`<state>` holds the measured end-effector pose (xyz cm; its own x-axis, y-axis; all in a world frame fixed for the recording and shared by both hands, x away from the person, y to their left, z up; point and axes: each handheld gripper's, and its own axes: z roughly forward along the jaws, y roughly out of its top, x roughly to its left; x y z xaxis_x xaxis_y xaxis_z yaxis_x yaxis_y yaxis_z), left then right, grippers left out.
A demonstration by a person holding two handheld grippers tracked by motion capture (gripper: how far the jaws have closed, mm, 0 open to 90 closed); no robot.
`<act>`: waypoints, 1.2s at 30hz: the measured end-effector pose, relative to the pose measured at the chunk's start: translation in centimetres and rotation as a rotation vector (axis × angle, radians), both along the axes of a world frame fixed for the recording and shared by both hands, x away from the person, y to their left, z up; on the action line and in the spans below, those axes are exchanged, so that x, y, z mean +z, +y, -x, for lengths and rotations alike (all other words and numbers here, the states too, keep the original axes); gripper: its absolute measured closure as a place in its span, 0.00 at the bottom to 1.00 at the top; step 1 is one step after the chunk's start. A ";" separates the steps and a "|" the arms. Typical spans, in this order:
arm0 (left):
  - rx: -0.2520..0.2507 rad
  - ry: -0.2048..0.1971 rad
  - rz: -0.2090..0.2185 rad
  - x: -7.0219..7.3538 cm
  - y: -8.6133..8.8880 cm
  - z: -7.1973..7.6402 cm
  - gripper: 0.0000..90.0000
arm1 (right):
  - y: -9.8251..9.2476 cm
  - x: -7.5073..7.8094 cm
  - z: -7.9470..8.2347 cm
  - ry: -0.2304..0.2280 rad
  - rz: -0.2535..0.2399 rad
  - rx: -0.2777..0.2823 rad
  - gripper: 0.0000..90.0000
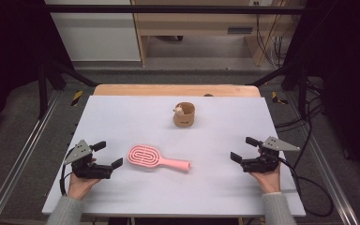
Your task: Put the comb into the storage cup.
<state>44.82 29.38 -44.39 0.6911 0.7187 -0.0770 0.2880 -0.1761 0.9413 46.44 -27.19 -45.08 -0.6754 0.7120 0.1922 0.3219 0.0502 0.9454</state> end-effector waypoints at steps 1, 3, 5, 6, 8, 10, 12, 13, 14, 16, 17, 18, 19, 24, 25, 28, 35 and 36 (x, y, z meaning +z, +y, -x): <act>0.001 0.003 -0.001 0.0 0.0 0.0 0.00 | 0.0 0.0 0.0 -0.002 -0.001 0.001 0.00; 0.004 0.005 -0.003 0.0 0.0 0.0 0.00 | -0.1 0.1 0.0 -0.001 -0.004 0.002 0.00; 0.004 0.007 -0.003 -0.1 0.0 0.0 0.00 | -0.1 0.1 0.0 -0.005 -0.005 0.001 0.00; 0.004 0.007 -0.003 -0.1 0.0 0.0 0.00 | -0.1 0.1 0.0 -0.005 -0.005 0.001 0.00; 0.003 0.006 -0.002 -0.1 0.0 -0.1 0.00 | 0.0 0.1 0.0 -0.006 -0.005 0.000 0.00; 0.003 0.005 -0.005 -0.1 0.0 -0.1 0.00 | 0.0 0.2 0.0 -0.005 -0.004 0.000 0.00; 0.002 0.004 -0.008 -0.1 0.0 -0.1 0.00 | 0.1 0.2 0.0 -0.004 0.003 0.001 0.00; 0.002 0.005 -0.008 -0.1 0.0 -0.1 0.00 | 0.2 0.3 0.1 -0.001 0.004 0.004 0.00; 0.002 0.005 -0.008 -0.1 0.0 -0.1 0.00 | 0.2 0.3 0.1 -0.001 0.004 0.004 0.00; 0.003 0.008 -0.013 -0.1 0.0 -0.1 0.00 | 0.4 0.4 0.1 -0.001 0.022 0.012 0.01; 0.002 0.006 -0.011 -0.1 0.0 -0.1 0.00 | 0.6 0.4 0.1 0.001 0.024 0.013 0.01; 0.002 0.006 -0.011 -0.1 0.0 -0.1 0.00 | 0.6 0.4 0.1 0.001 0.024 0.013 0.01; 0.003 0.007 -0.010 -0.1 0.0 -0.1 0.00 | 0.9 0.6 0.1 0.003 0.031 0.020 0.01; 0.005 0.007 -0.006 -0.1 0.1 -0.1 0.00 | 1.6 1.0 0.2 -0.003 0.046 0.042 0.01; 0.006 0.007 -0.008 -0.1 0.1 -0.1 0.00 | 1.7 1.1 0.2 -0.002 0.055 0.044 0.01; 0.008 0.008 -0.011 -0.1 0.0 -0.2 0.00 | 2.1 1.2 0.2 -0.001 0.062 0.052 0.01; 0.012 0.012 -0.008 -0.2 0.1 -0.2 0.00 | 3.6 1.8 0.2 -0.004 0.093 0.087 0.01; 0.012 0.012 -0.008 -0.2 0.1 -0.2 0.00 | 3.8 1.9 0.2 -0.003 0.095 0.090 0.01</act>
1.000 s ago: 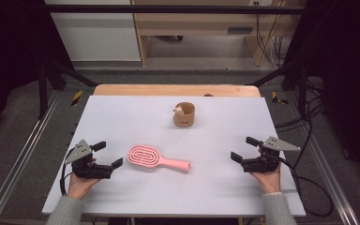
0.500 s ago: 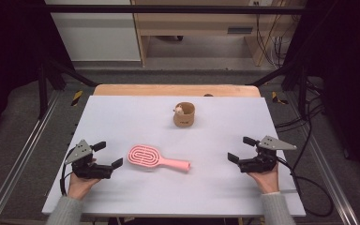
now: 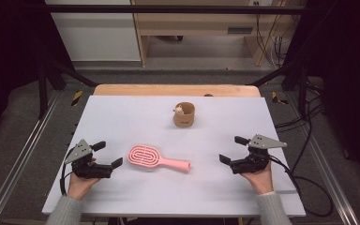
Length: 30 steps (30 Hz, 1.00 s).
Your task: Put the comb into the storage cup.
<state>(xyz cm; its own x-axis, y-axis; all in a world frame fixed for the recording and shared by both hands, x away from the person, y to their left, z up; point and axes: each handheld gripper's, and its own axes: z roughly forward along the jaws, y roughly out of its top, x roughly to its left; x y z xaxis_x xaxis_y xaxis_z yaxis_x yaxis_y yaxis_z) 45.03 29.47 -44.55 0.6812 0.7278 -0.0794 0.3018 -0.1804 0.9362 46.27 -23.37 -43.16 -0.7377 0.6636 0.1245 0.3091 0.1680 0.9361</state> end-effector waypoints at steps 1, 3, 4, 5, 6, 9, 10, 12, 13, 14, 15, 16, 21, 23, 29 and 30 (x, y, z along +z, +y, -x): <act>0.000 0.001 -0.002 0.0 0.0 0.0 0.00 | 0.2 0.1 0.0 0.001 0.004 0.005 0.01; 0.000 0.001 -0.002 0.0 0.0 0.0 0.00 | 0.5 0.2 0.0 -0.001 0.016 0.012 0.01; -0.001 0.001 -0.001 0.0 0.0 0.0 0.00 | 0.7 0.3 0.0 -0.001 0.021 0.015 0.01; 0.000 0.001 -0.001 0.0 0.0 0.0 0.00 | 0.9 0.4 -0.1 -0.003 0.026 0.018 0.01; 0.000 0.001 -0.001 0.0 0.0 0.0 0.00 | 0.9 0.4 -0.1 -0.003 0.026 0.018 0.01; 0.000 0.001 -0.002 0.0 -0.1 0.0 0.00 | 1.4 0.6 -0.1 0.002 0.035 0.028 0.01; 0.000 0.002 -0.003 0.0 -0.1 0.0 0.00 | 1.8 0.6 -0.2 0.008 0.044 0.036 0.01; 0.000 0.003 -0.003 0.0 -0.1 0.0 0.00 | 2.0 0.6 -0.2 0.009 0.052 0.041 0.01; -0.001 0.002 -0.002 0.0 -0.1 0.0 0.00 | 2.3 0.6 -0.2 0.013 0.059 0.044 0.01; 0.000 0.002 -0.002 0.0 -0.1 0.0 0.00 | 2.5 0.7 -0.3 0.015 0.061 0.048 0.01; -0.001 0.002 -0.002 0.0 -0.1 0.0 0.00 | 2.7 0.7 -0.3 0.017 0.062 0.052 0.01; -0.001 0.002 -0.002 0.0 -0.1 0.0 0.00 | 3.0 0.7 -0.4 0.020 0.067 0.054 0.01; 0.001 0.002 -0.006 0.0 -0.1 0.0 0.00 | 4.3 0.7 -0.7 0.023 0.079 0.067 0.03; 0.001 0.003 -0.007 -0.1 -0.1 -0.1 0.00 | 5.0 0.7 -0.9 0.038 0.080 0.074 0.07; 0.002 0.004 -0.008 -0.1 -0.1 -0.1 0.00 | 6.1 0.4 -1.3 0.063 0.094 0.077 0.12; 0.002 0.004 -0.009 -0.1 -0.1 -0.1 0.00 | 6.4 0.3 -1.4 0.067 0.100 0.075 0.13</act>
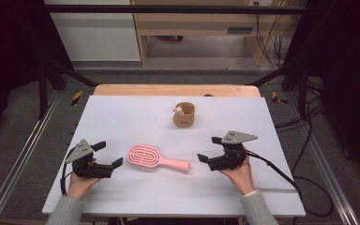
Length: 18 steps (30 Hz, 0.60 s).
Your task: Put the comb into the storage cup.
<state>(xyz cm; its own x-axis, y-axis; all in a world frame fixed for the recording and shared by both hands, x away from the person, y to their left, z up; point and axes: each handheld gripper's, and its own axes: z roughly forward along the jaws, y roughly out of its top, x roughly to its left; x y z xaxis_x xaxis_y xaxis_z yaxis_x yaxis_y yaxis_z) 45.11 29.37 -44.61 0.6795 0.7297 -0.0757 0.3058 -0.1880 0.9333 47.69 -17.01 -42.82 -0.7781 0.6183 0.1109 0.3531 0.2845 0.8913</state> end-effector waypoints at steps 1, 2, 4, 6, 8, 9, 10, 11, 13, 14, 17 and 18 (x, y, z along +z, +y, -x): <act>0.001 0.000 0.000 0.0 0.0 0.0 0.00 | 0.4 -0.1 -0.1 0.006 0.011 0.004 0.17; 0.000 0.000 0.000 0.0 0.0 0.0 0.00 | 0.4 -0.1 -0.1 0.006 0.011 0.004 0.17; 0.002 0.000 0.000 0.0 0.0 0.0 0.00 | 1.0 -0.2 -0.2 0.009 0.022 0.007 0.20; 0.002 0.000 -0.001 0.0 0.0 0.0 0.00 | 1.4 -0.3 -0.4 0.015 0.024 0.016 0.25; 0.002 0.000 -0.001 0.0 0.0 0.0 0.00 | 1.9 -0.4 -0.5 0.020 0.038 0.020 0.29; 0.003 0.000 -0.002 0.0 0.0 0.0 0.00 | 2.3 -0.5 -0.6 0.022 0.050 0.023 0.33; 0.003 0.000 -0.002 0.0 0.0 0.0 0.00 | 2.3 -0.5 -0.6 0.022 0.050 0.023 0.33; 0.002 0.000 -0.001 0.0 0.0 0.0 0.00 | 2.5 -0.6 -0.6 0.023 0.055 0.024 0.36; 0.003 -0.001 -0.002 0.0 0.0 0.0 0.00 | 2.7 -0.7 -0.7 0.029 0.052 0.029 0.42; 0.003 -0.001 -0.002 0.0 0.0 0.0 0.00 | 2.8 -0.8 -0.8 0.032 0.052 0.027 0.44; 0.005 0.001 -0.002 0.0 0.0 0.0 0.00 | 2.9 -1.0 -1.1 0.040 0.053 0.017 0.54; 0.005 0.000 -0.003 0.0 0.0 0.0 0.00 | 3.0 -1.1 -1.2 0.041 0.055 0.015 0.58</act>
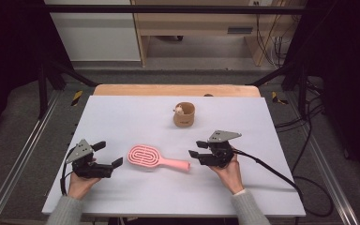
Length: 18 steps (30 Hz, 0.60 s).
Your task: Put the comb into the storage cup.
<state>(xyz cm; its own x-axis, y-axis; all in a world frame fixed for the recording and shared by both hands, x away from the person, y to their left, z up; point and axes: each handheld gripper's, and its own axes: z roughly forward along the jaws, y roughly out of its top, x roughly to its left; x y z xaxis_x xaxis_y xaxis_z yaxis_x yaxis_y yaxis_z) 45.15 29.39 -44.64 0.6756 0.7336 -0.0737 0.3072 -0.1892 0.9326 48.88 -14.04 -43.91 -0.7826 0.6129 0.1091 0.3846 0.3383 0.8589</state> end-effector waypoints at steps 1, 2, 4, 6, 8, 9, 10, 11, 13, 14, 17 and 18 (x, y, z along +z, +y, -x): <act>0.000 0.000 0.000 0.0 0.0 0.0 0.00 | 0.0 0.0 0.0 0.000 0.000 0.000 0.58; -0.001 0.000 0.001 0.0 0.0 0.0 0.00 | 0.1 -0.1 -0.1 0.000 0.004 -0.001 0.61; 0.000 0.000 0.001 0.0 0.0 0.0 0.00 | 0.5 -0.3 -0.2 0.002 0.030 -0.005 0.67; 0.000 0.000 0.001 0.0 0.0 0.0 0.00 | 0.6 -0.4 -0.3 0.005 0.033 -0.003 0.69; 0.000 0.000 0.002 0.0 0.0 0.0 0.00 | 1.0 -0.6 -0.5 0.014 0.039 0.007 0.74; 0.001 0.001 0.002 0.0 0.0 0.0 0.00 | 1.4 -0.7 -0.6 0.023 0.054 0.016 0.79; 0.001 0.001 0.002 0.0 0.0 0.0 0.00 | 1.4 -0.7 -0.6 0.023 0.054 0.016 0.79; 0.001 0.001 0.001 0.0 0.0 0.0 0.00 | 1.6 -0.8 -0.7 0.026 0.055 0.023 0.82; 0.002 0.001 0.001 0.0 0.0 0.0 0.00 | 2.0 -1.2 -0.9 0.041 0.068 0.028 0.89; 0.002 0.001 0.001 0.0 0.0 0.0 0.00 | 2.0 -1.2 -0.9 0.041 0.068 0.028 0.89; 0.007 0.005 -0.001 0.0 0.0 -0.1 0.00 | 2.5 -1.6 -1.2 0.053 0.086 0.031 0.99; 0.007 0.005 -0.001 -0.1 0.0 -0.1 0.00 | 2.5 -1.6 -1.2 0.053 0.086 0.031 0.99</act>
<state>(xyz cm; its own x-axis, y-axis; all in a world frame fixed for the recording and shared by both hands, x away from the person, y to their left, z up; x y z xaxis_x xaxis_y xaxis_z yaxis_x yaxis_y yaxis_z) 45.22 29.42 -44.69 0.6704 0.7381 -0.0763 0.3134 -0.1884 0.9307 50.06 -11.49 -45.46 -0.7961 0.5971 0.0987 0.4169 0.4228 0.8047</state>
